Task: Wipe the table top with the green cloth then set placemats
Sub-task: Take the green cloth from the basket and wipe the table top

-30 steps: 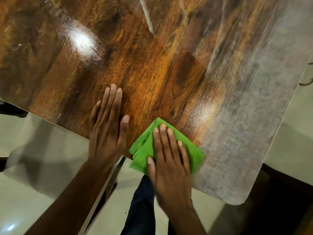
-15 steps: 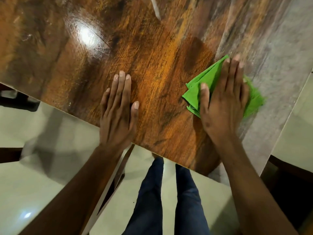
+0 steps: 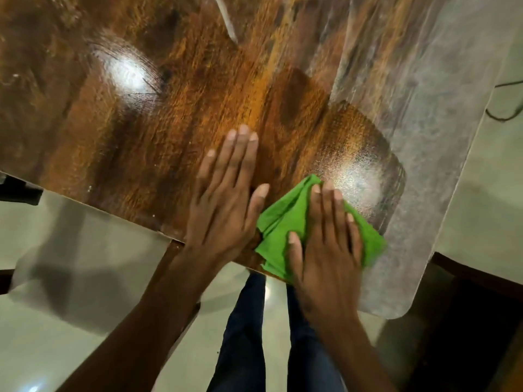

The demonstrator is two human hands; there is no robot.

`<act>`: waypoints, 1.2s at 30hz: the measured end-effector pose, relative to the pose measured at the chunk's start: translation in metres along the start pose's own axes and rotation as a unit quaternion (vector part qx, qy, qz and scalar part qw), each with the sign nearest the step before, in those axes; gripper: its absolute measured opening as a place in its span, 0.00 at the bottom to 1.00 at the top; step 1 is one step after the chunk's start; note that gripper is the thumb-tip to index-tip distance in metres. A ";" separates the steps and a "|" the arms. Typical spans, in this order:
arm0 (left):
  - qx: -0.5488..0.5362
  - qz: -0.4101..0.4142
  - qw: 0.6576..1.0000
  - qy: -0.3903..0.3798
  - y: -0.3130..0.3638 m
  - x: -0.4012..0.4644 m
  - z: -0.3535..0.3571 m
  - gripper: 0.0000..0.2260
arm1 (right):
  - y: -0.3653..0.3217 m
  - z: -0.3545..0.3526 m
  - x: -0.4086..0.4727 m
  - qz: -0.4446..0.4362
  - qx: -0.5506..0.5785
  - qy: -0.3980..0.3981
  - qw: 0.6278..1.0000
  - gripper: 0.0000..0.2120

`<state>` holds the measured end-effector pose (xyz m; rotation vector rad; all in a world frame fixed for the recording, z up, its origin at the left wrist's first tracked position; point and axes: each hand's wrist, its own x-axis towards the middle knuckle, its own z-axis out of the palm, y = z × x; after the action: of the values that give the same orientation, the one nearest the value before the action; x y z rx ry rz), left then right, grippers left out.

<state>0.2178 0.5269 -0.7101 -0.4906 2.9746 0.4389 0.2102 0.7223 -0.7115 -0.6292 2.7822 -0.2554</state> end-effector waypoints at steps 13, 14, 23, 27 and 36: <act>0.036 0.044 0.998 0.007 0.026 0.029 0.021 0.29 | 0.063 -0.028 0.088 0.032 -0.013 0.068 0.997 0.32; 0.044 0.039 0.998 0.002 0.027 0.029 0.019 0.29 | 0.061 -0.027 0.074 0.026 -0.017 0.059 0.998 0.32; 0.060 0.039 0.997 -0.009 0.030 0.030 0.019 0.30 | 0.071 -0.022 -0.040 0.024 0.027 0.010 0.999 0.35; 0.059 0.038 0.997 -0.011 0.031 0.030 0.018 0.30 | 0.049 -0.016 -0.030 0.096 0.048 0.025 0.994 0.34; 0.034 0.035 0.999 -0.005 0.033 0.030 0.017 0.30 | 0.084 -0.036 0.110 0.037 -0.009 0.094 0.995 0.32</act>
<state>0.1797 0.5528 -0.7219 -0.3788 2.9929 0.3448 0.0705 0.7520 -0.7223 -0.5310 2.9841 -0.2871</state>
